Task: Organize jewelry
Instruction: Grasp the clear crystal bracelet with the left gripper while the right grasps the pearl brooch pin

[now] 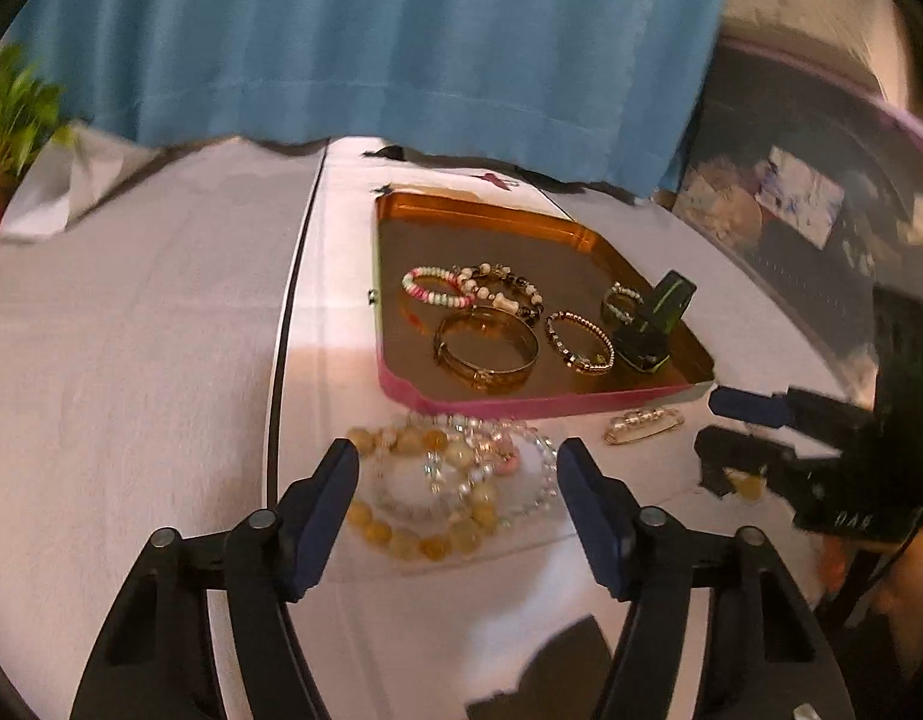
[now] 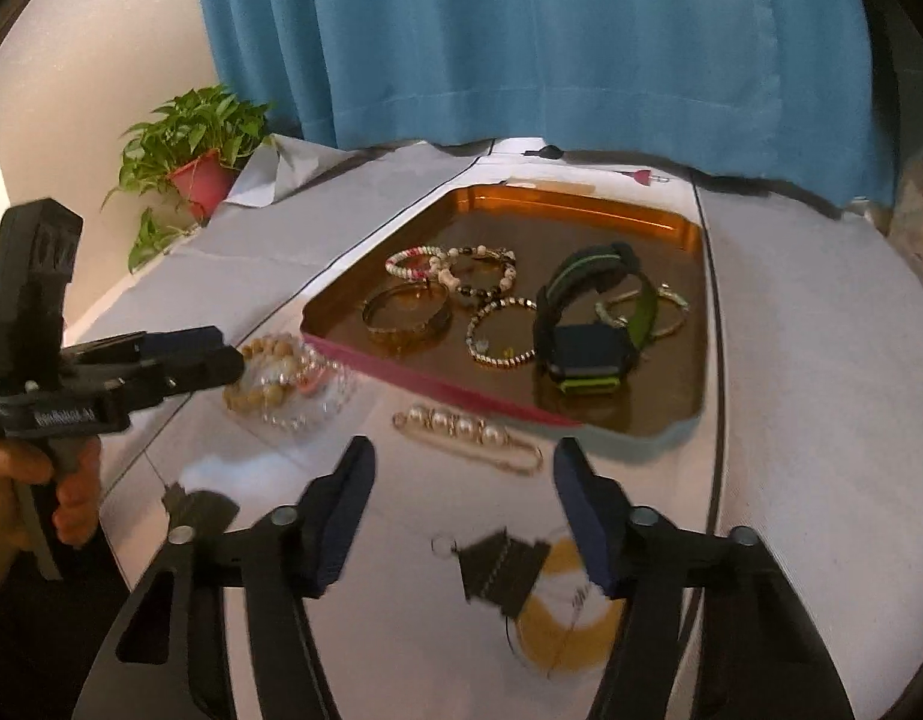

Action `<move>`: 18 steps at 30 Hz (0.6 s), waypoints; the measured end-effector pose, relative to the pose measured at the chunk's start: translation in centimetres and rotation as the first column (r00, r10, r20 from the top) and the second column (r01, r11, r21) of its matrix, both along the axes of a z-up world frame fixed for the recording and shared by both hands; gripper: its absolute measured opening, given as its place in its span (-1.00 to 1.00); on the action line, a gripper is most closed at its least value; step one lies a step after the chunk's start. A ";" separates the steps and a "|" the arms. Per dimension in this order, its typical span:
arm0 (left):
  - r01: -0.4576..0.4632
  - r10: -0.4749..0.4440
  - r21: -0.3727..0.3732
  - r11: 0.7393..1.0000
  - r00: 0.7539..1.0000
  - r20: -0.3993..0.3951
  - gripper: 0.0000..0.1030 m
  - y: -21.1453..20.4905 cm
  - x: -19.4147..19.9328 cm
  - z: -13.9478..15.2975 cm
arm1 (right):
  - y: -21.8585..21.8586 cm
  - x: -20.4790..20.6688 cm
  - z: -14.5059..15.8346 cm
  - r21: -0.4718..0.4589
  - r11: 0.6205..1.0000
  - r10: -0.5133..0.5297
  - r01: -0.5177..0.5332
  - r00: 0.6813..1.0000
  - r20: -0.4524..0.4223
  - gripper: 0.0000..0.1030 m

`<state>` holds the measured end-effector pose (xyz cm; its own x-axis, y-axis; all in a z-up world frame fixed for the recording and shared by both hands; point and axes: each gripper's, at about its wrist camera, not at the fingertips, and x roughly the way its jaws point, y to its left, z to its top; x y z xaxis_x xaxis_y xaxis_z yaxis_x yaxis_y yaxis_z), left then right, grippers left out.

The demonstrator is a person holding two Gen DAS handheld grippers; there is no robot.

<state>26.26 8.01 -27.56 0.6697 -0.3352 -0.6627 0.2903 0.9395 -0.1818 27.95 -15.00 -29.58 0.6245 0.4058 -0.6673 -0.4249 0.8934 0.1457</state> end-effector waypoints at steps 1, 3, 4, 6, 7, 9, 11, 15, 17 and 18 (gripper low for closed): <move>0.018 -0.018 0.021 1.000 1.000 0.014 0.18 -0.4 0.0 -0.1 | 0.1 0.1 -0.1 0.000 1.000 0.011 -0.011 1.000 -0.003 -0.11; 0.042 -0.045 0.077 0.996 0.998 0.041 0.09 -1.2 -0.3 -0.2 | 0.4 0.4 -0.3 -0.016 1.000 0.021 -0.021 1.000 -0.006 -0.13; 0.051 -0.055 0.094 0.994 0.997 0.046 0.09 -1.4 -0.3 -0.3 | 0.4 0.4 -0.4 -0.015 1.000 0.024 -0.024 1.000 -0.010 -0.13; 0.071 -0.077 0.129 0.989 0.996 0.041 0.09 -2.1 -0.4 -0.6 | 0.3 0.6 -0.7 -0.029 0.999 0.024 -0.025 1.000 -0.013 -0.13; 0.076 -0.082 0.140 0.987 0.996 0.038 0.08 -2.2 -0.4 -0.8 | 0.3 0.6 -0.9 -0.041 0.999 0.023 -0.024 1.000 -0.013 -0.13; 0.084 -0.089 0.163 0.983 0.996 0.022 0.01 -2.6 -0.3 -1.1 | 0.2 0.9 -1.1 -0.067 0.998 0.016 -0.017 1.000 -0.019 -0.13; 0.085 -0.087 0.166 0.982 0.996 0.007 -0.17 -2.6 -0.1 -1.3 | -0.3 1.5 -1.3 -0.060 0.998 0.013 -0.016 0.999 -0.045 -0.13; 0.098 -0.098 0.168 0.981 0.995 -0.010 -0.43 -2.6 0.0 -1.7 | -0.3 1.8 -1.1 -0.071 0.997 0.011 -0.015 0.999 -0.051 -0.13; 0.102 -0.101 0.172 0.980 0.995 -0.015 -0.55 -2.7 0.0 -1.8 | 0.2 2.2 -1.4 -0.084 0.996 0.020 -0.026 0.997 -0.068 -0.13; 0.098 -0.096 0.165 0.981 0.995 -0.021 -0.65 -2.7 0.2 -1.8 | 0.6 2.4 -1.5 -0.090 0.995 0.024 -0.031 0.997 -0.078 -0.13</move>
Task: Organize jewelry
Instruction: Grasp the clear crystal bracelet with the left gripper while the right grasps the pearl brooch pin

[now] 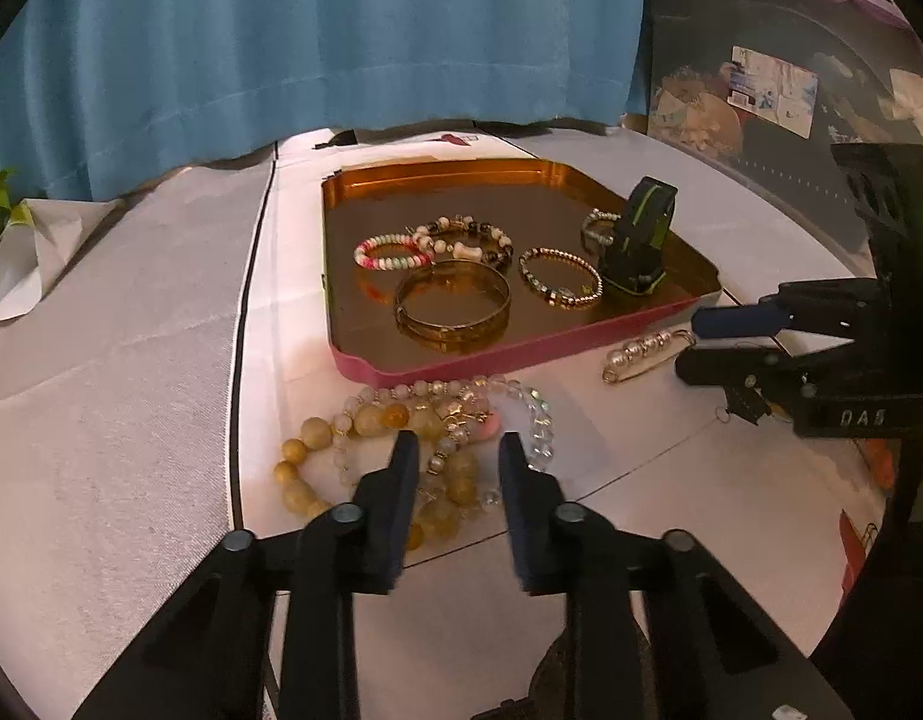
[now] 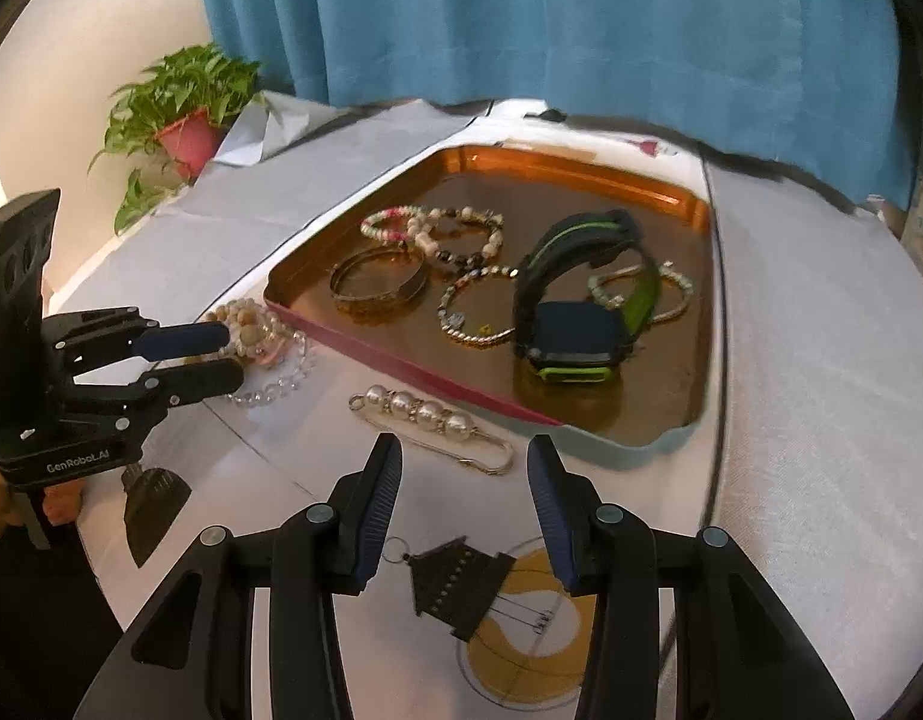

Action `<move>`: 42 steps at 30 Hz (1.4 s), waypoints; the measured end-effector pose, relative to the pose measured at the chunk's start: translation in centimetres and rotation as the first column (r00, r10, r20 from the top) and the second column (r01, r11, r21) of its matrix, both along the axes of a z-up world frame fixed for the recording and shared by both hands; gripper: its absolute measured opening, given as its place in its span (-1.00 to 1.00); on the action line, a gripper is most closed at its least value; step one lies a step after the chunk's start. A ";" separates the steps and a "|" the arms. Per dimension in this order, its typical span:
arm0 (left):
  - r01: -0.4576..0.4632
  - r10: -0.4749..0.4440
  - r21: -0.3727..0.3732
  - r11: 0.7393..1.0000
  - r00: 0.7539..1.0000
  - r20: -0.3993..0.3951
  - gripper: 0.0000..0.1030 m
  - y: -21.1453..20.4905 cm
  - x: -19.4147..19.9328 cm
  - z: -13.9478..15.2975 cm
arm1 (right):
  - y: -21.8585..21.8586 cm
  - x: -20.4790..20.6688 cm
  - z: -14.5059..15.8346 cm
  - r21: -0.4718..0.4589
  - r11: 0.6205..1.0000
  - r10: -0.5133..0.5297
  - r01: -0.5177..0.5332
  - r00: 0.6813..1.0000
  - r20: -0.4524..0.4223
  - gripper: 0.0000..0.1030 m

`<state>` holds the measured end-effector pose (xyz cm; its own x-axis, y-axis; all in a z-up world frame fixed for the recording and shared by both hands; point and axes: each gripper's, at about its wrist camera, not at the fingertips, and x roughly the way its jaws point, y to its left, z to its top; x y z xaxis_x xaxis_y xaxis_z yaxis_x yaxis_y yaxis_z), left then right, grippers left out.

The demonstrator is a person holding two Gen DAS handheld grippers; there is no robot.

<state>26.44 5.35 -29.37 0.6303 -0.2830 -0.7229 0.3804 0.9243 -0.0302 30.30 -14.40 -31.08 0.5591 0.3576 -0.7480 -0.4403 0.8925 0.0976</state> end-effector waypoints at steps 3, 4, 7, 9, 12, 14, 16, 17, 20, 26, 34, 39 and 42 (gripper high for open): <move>-0.005 0.003 -0.063 0.998 1.000 -0.029 -0.78 0.6 0.4 0.1 | 1.1 0.3 0.0 -0.035 0.999 -0.001 0.001 1.000 0.009 -0.13; -0.011 0.009 -0.075 0.997 1.000 -0.025 -0.86 0.9 0.4 0.2 | 1.4 0.3 -0.1 -0.042 0.999 0.003 -0.003 1.000 0.006 -0.13; -0.009 0.009 -0.081 0.997 1.000 -0.001 -0.92 0.9 0.0 0.7 | 2.2 0.1 -0.3 -0.096 0.995 0.011 -0.010 1.000 0.018 -0.62; -0.009 0.011 -0.088 0.996 1.000 0.016 -0.92 1.0 -0.4 1.0 | 2.2 -0.4 -0.3 -0.102 0.995 0.022 -0.019 0.999 0.025 -0.64; -0.020 0.025 -0.163 0.986 0.999 0.029 -0.92 2.0 -1.1 1.9 | 1.8 -1.2 -0.3 -0.095 0.995 0.035 -0.033 0.999 0.015 -1.00; -0.020 0.026 -0.229 0.973 0.999 0.022 -0.92 2.8 -1.6 2.3 | 1.5 -2.3 -0.2 -0.070 0.996 0.047 -0.047 0.999 0.000 -1.00; -0.020 0.023 -0.310 0.950 1.000 0.006 -0.92 3.7 -2.4 2.6 | 1.3 -3.5 -0.2 -0.018 0.997 0.069 -0.070 0.997 -0.031 -1.00; -0.032 0.034 -0.309 0.951 0.999 0.001 -0.92 3.9 -2.8 2.6 | 1.4 -4.5 -0.3 0.009 0.995 0.097 -0.096 0.994 -0.042 -1.00; -0.053 0.051 -0.224 0.973 0.999 -0.016 -0.92 3.3 -3.1 1.9 | 1.4 -5.3 -0.3 -0.003 0.998 0.070 -0.070 0.998 -0.003 -0.94; -0.062 0.059 -0.149 0.987 0.998 -0.022 -0.80 2.6 -3.1 1.1 | 1.1 -1.6 1.1 -0.027 0.999 0.018 -0.018 0.999 0.035 -0.19; 0.026 -0.026 -0.061 0.998 1.000 0.004 -0.34 0.8 -3.3 0.5 | 1.6 0.3 0.3 0.031 0.999 0.033 -0.032 0.999 -0.032 0.15; 0.027 -0.027 0.000 1.000 0.999 0.022 -0.29 0.2 -2.8 0.1 | 3.4 0.4 0.4 -0.013 0.997 0.071 -0.071 0.997 -0.001 0.03; 0.023 -0.024 0.034 0.999 0.999 0.037 -0.42 0.0 -2.9 0.0 | 4.7 0.2 -0.2 -0.063 0.993 0.102 -0.102 0.995 -0.015 -0.69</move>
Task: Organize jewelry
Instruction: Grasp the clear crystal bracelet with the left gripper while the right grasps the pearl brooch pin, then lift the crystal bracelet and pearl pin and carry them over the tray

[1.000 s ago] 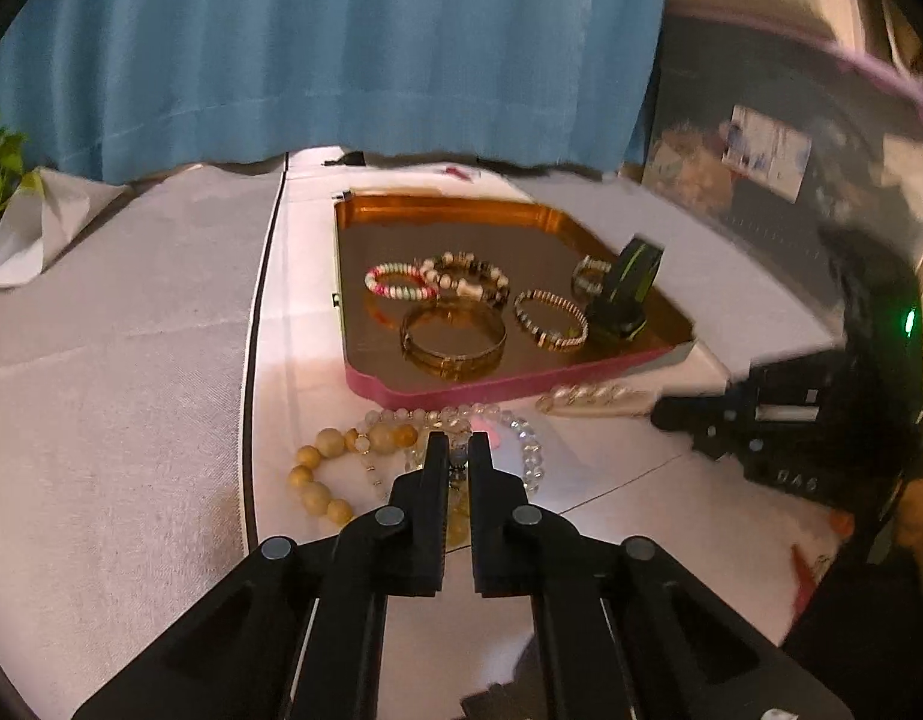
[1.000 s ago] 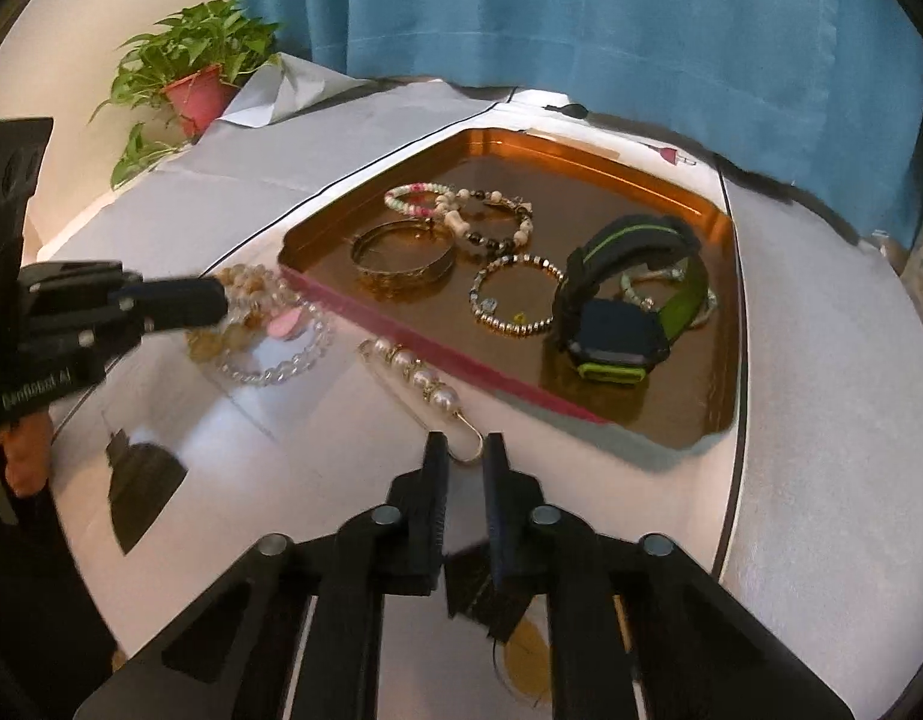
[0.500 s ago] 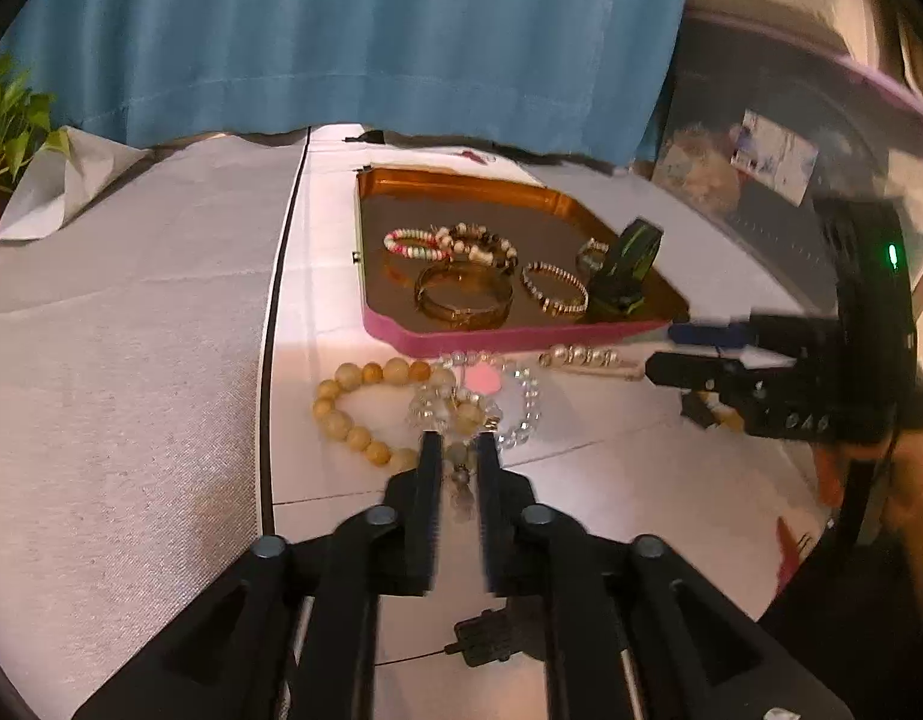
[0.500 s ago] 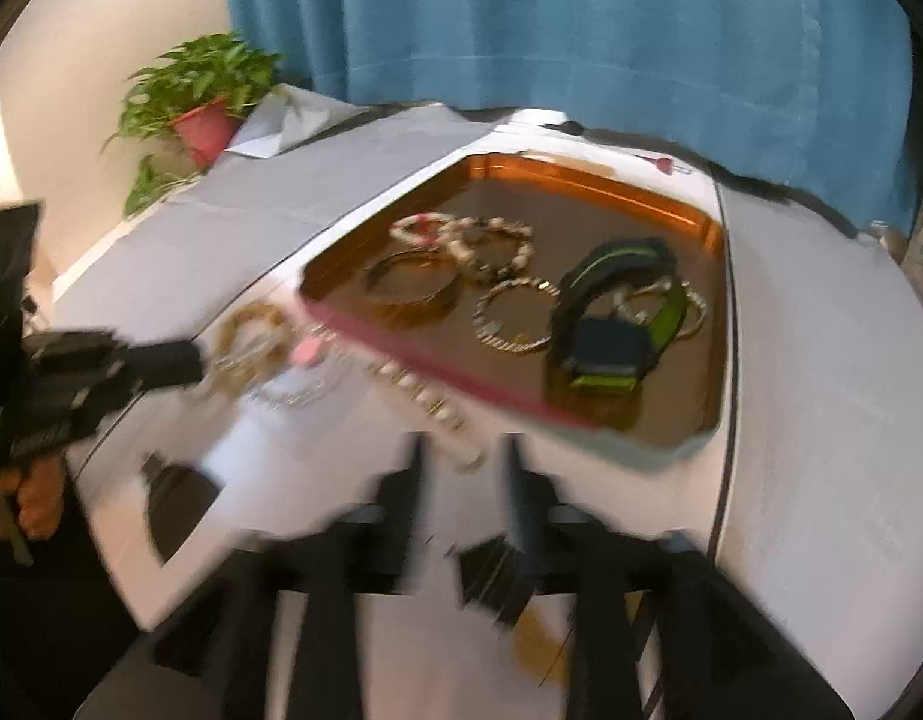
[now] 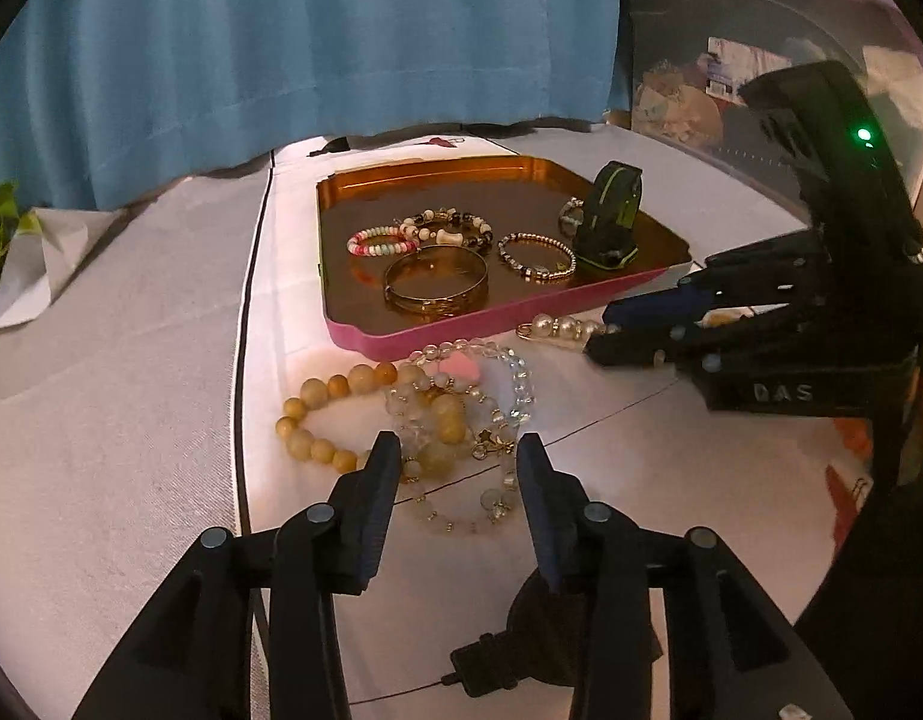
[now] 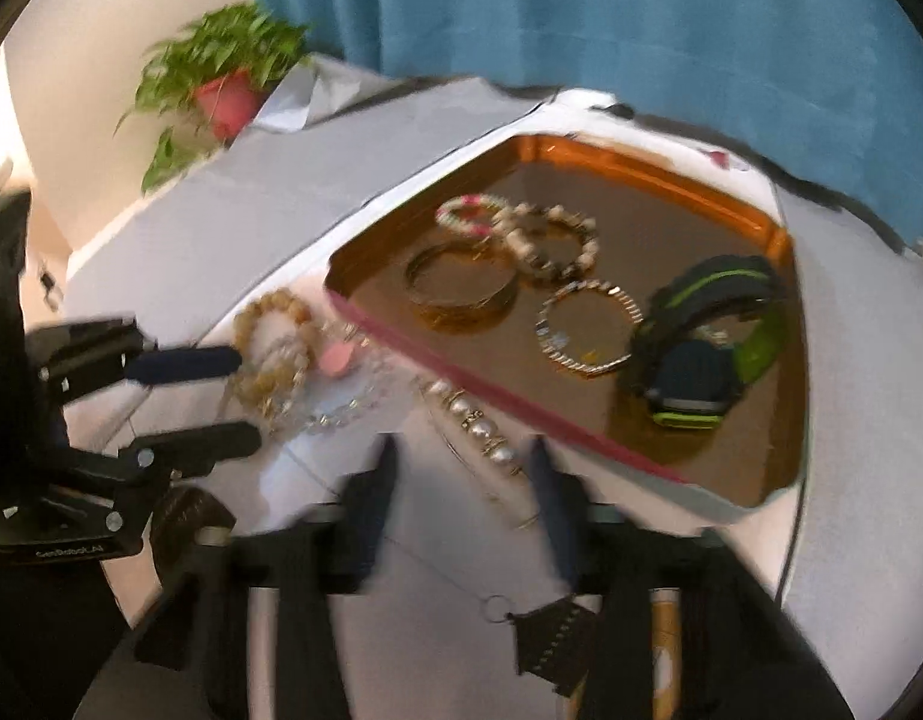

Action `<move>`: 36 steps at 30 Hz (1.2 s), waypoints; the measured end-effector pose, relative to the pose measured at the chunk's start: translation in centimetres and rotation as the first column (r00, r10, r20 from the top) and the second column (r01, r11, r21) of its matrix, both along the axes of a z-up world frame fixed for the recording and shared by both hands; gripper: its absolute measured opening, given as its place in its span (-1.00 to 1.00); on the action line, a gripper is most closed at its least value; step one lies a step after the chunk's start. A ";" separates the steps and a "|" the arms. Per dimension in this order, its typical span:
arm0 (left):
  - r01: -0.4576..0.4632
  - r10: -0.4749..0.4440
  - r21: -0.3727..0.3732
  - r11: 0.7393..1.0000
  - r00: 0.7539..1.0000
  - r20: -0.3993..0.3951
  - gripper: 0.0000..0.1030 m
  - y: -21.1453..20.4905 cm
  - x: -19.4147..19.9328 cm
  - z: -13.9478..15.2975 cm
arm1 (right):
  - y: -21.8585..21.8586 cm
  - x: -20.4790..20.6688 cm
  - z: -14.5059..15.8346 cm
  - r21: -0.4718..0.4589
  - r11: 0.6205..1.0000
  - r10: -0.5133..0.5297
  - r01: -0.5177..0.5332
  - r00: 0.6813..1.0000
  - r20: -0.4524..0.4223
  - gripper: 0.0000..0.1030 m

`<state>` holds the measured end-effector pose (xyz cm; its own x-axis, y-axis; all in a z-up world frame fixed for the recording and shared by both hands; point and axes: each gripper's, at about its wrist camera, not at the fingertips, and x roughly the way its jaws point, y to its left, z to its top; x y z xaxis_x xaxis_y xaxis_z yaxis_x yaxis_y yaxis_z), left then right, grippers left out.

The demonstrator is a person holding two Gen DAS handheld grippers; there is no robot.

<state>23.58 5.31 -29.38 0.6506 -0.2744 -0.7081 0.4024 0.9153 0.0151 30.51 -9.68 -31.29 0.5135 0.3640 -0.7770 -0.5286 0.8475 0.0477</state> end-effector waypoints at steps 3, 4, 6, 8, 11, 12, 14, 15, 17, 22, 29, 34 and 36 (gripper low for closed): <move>-0.029 0.029 -0.048 0.998 0.999 -0.013 -0.95 1.1 0.3 0.3 | 0.4 -0.6 0.3 -0.033 0.999 0.014 -0.014 1.000 0.014 -0.77; -0.038 0.037 -0.074 0.996 0.999 -0.022 -0.94 1.5 0.4 0.3 | 0.4 -0.8 0.3 -0.040 0.999 0.014 -0.014 1.000 0.014 -0.77; -0.068 0.067 -0.123 0.990 0.998 -0.012 -0.94 2.4 -0.2 1.0 | 0.3 -1.8 0.3 -0.074 0.997 0.021 -0.019 0.999 0.028 -0.78; -0.071 0.067 -0.187 0.980 0.997 -0.028 -0.94 3.2 -1.4 1.6 | 0.1 -3.3 0.4 -0.100 0.995 0.021 -0.018 0.999 0.034 -0.78; -0.085 0.072 -0.182 0.980 0.995 -0.076 -0.94 3.1 -2.7 1.3 | -1.0 -6.1 0.4 -0.068 0.998 -0.003 0.004 1.000 0.018 -0.78; -0.090 0.076 -0.161 0.983 0.993 -0.089 -0.94 2.9 -3.0 1.0 | -1.4 -7.0 0.3 -0.051 0.999 -0.008 0.009 1.000 0.012 -0.78; -0.081 0.070 -0.130 0.988 0.994 -0.083 -0.94 2.4 -3.6 0.9 | -2.0 -8.8 0.3 -0.023 1.000 -0.020 0.020 1.000 0.008 -0.77; -0.077 0.065 -0.134 0.988 0.994 -0.086 -0.93 2.4 -3.6 0.9 | -2.1 -9.4 0.3 -0.016 1.000 -0.023 0.023 1.000 0.009 -0.77; -0.106 0.093 -0.118 0.987 0.990 -0.106 -0.82 2.5 -3.4 0.5 | -2.5 -9.9 0.2 0.001 0.999 -0.032 0.032 0.999 0.019 -0.76; -0.147 0.133 -0.107 0.983 0.983 -0.127 -0.07 2.8 -2.4 -0.2 | -2.9 -9.3 0.0 0.047 0.998 -0.041 0.040 0.999 0.017 -0.70; -0.140 0.140 0.004 0.990 0.987 -0.083 -0.06 1.3 -0.9 -0.5 | -1.6 -8.1 -0.1 -0.001 1.000 -0.026 0.026 0.997 0.066 -0.68; -0.167 0.154 -0.087 0.982 0.977 -0.146 -0.95 3.5 -0.2 -0.2 | -1.6 -7.4 0.0 0.006 1.000 -0.030 0.029 0.999 0.044 -0.78; -0.186 0.146 -0.196 0.963 0.968 -0.203 -0.94 4.7 -0.1 -0.4 | -1.9 -7.2 0.0 0.025 0.999 -0.036 0.035 0.999 0.031 -0.78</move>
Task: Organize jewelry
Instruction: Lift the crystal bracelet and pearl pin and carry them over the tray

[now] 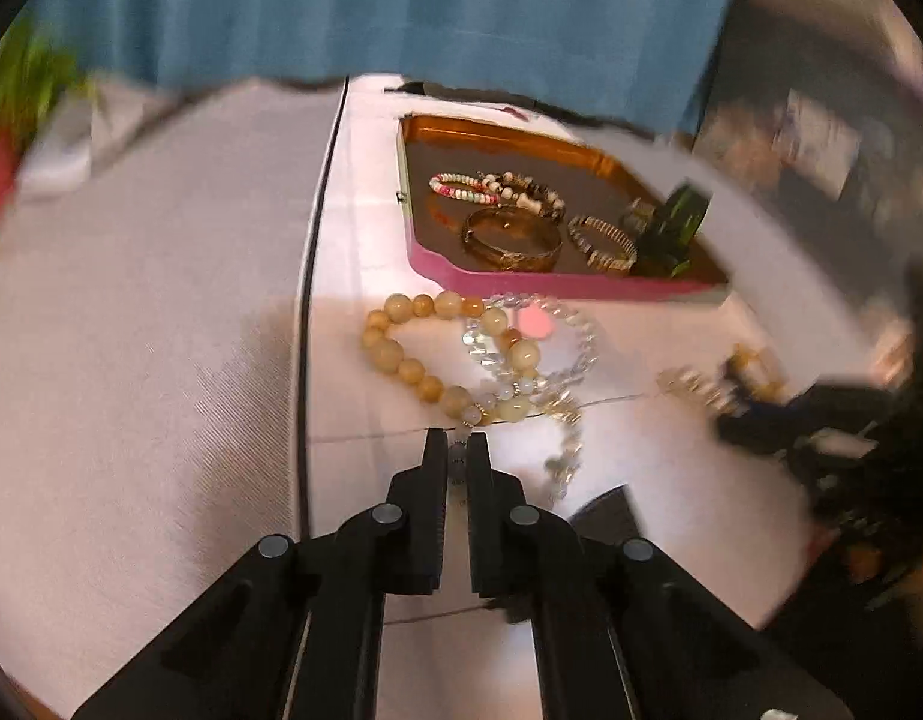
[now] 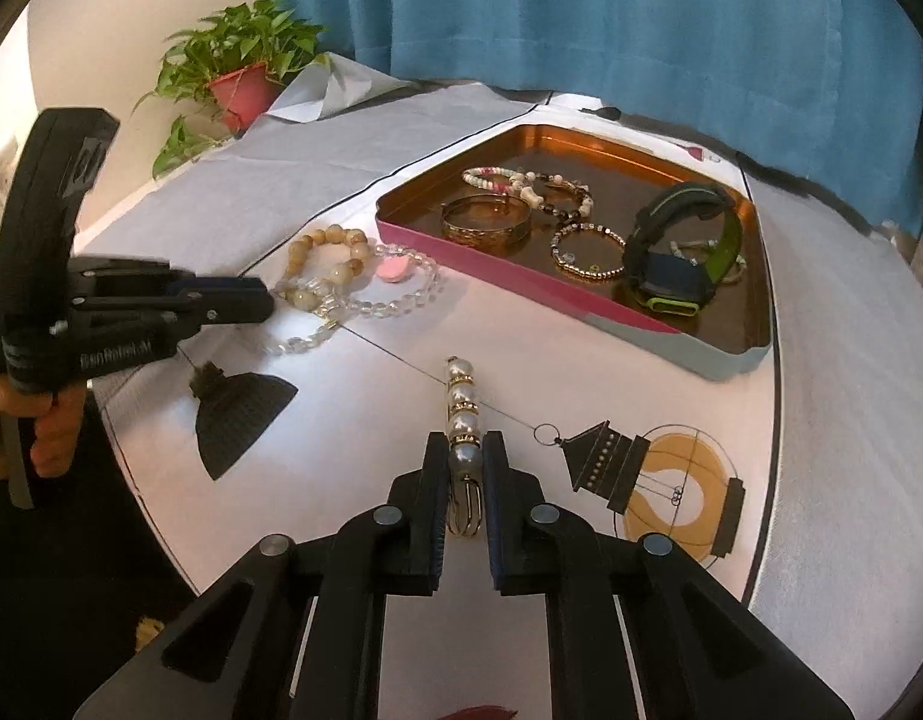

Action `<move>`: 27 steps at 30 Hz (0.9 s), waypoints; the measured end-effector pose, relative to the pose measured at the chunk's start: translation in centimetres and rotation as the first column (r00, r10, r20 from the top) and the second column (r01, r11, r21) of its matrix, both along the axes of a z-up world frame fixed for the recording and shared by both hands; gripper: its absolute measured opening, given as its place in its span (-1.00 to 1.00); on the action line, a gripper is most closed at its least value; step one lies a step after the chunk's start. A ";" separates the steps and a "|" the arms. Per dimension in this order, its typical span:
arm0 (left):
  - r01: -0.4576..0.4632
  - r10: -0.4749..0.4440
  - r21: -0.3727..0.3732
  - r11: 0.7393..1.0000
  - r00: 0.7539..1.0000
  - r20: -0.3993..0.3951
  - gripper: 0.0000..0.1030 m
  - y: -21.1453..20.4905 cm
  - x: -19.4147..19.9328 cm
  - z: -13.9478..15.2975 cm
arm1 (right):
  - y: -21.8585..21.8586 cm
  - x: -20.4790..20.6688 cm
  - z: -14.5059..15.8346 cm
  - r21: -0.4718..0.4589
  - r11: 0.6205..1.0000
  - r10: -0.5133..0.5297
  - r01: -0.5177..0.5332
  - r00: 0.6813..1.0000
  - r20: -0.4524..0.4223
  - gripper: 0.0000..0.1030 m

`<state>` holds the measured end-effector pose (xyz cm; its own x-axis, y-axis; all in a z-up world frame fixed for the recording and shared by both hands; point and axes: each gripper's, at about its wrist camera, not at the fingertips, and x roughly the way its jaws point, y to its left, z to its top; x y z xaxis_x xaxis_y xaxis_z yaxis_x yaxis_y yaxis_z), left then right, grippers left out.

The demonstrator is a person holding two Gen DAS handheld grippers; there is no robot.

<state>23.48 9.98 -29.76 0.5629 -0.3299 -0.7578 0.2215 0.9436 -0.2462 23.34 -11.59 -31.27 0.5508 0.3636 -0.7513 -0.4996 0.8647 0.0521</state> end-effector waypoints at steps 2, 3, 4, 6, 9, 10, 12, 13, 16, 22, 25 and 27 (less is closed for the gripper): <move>-0.019 0.017 -0.077 0.997 0.999 -0.032 -0.94 0.8 -0.2 0.1 | -0.4 0.3 0.0 0.039 0.999 -0.022 0.023 0.999 -0.024 -0.78; -0.016 0.014 -0.078 0.997 1.000 -0.022 -0.94 0.7 -0.5 0.4 | -0.5 0.3 0.1 0.044 0.999 -0.031 0.032 0.999 -0.028 -0.78; -0.012 0.012 -0.072 0.997 1.000 -0.007 -0.94 0.5 -0.9 0.9 | -0.6 0.2 0.2 0.041 0.998 -0.044 0.045 0.999 -0.025 -0.78; -0.001 0.002 -0.085 0.996 1.000 0.006 -0.94 -0.1 -1.5 1.8 | -0.7 -0.1 0.6 0.053 0.997 -0.058 0.059 0.998 -0.020 -0.78; 0.002 0.000 -0.085 0.996 1.000 0.025 -0.94 -1.3 -2.0 3.2 | -1.1 -0.9 1.7 0.086 0.992 -0.090 0.090 0.996 -0.006 -0.78; -0.007 0.010 -0.081 0.997 0.999 0.038 -0.94 -1.8 -2.3 3.9 | -1.2 -1.2 1.8 0.092 0.991 -0.099 0.100 0.995 -0.007 -0.78; -0.015 0.019 -0.079 0.997 0.998 0.055 -0.94 -2.2 -2.6 4.9 | -1.4 -2.0 2.0 0.098 0.987 -0.125 0.125 0.992 -0.011 -0.78; -0.031 0.036 -0.074 0.997 0.997 0.070 -0.94 -2.7 -3.0 5.7 | -1.5 -2.4 2.1 0.098 0.986 -0.136 0.136 0.991 -0.010 -0.78; -0.024 0.032 -0.093 0.995 0.995 0.089 -0.94 -3.4 -3.8 7.6 | -1.8 -4.0 3.1 0.110 0.980 -0.167 0.166 0.986 -0.004 -0.78; 0.041 -0.024 -0.087 0.995 0.981 0.190 -0.94 -5.2 -7.7 13.3 | -2.4 -7.3 6.2 0.161 0.968 -0.195 0.191 0.981 0.009 -0.78; 0.062 -0.048 -0.050 0.997 0.966 0.255 -0.94 -6.1 -10.1 16.1 | -1.9 -9.2 8.5 0.168 0.967 -0.201 0.189 0.978 0.056 -0.78; 0.073 -0.057 -0.046 0.996 0.957 0.283 -0.94 -6.3 -11.3 17.4 | -1.6 -10.7 10.6 0.177 0.967 -0.200 0.181 0.975 0.095 -0.78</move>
<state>12.22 3.69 -12.37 0.7264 -0.4100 -0.5516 0.3496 0.9114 -0.2171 12.66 -13.16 -20.63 0.6991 0.3582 -0.6188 -0.3369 0.9284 0.1567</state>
